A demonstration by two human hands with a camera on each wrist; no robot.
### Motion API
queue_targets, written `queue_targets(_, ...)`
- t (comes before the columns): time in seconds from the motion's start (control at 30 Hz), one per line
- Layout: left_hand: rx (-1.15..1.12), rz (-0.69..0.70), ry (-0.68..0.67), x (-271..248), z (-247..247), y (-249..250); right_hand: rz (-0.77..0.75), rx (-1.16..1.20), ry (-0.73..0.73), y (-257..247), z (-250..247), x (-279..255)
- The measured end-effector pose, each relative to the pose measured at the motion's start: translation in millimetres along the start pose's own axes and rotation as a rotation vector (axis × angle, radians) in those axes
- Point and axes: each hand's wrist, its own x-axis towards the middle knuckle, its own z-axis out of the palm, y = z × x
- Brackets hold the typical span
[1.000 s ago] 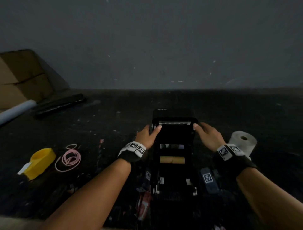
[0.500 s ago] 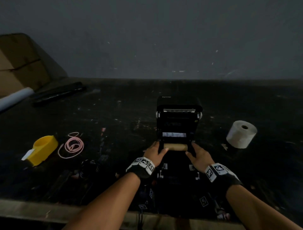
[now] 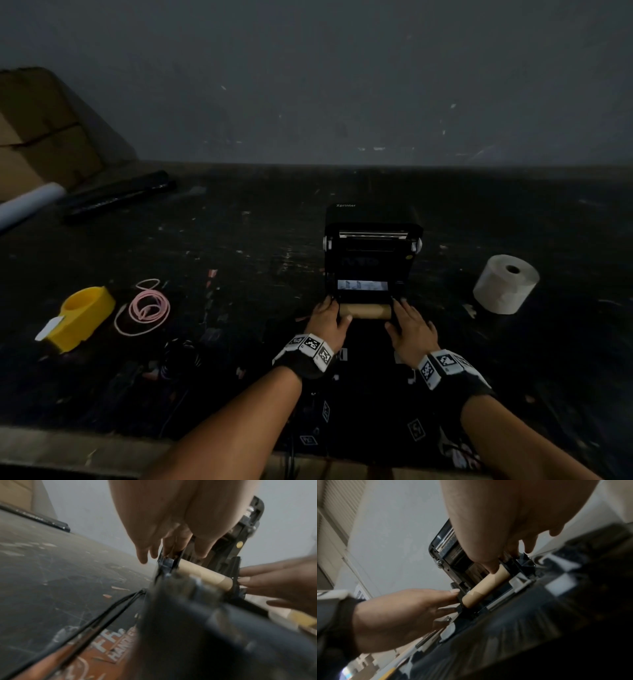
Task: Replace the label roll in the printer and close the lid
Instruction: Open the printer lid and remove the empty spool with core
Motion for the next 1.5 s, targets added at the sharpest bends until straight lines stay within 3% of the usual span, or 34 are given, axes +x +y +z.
queue_targets(0.23, -0.112, 0.106, 0.095, -0.9, -19.2, 9.3, -0.197, 0.188, 0.191, -3.1, -21.5, -5.2)
queue_targets(0.47, -0.188, 0.236, 0.220, -2.9, -35.3, 30.2, -0.292, 0.260, 0.424, 8.4, -44.2, -19.5)
queue_targets(0.73, -0.244, 0.256, 0.186, -10.5, -26.5, 58.8, -0.083, 0.318, 0.362, 25.1, -67.4, -52.4)
queue_targets(1.07, -0.438, 0.349, -0.038, -13.0, 9.2, 104.6, 0.061, 0.544, 0.360, 80.6, -91.0, -92.8)
queue_targets(1.3, -0.587, 0.279, -0.144, 11.7, 56.5, 145.2, 0.105, 0.688, 0.361, 143.6, -109.6, -91.6)
queue_targets(1.5, -0.563, 0.127, -0.161, 38.0, 110.0, 187.0, 0.208, 0.828, 0.307, 232.8, -119.8, -63.1)
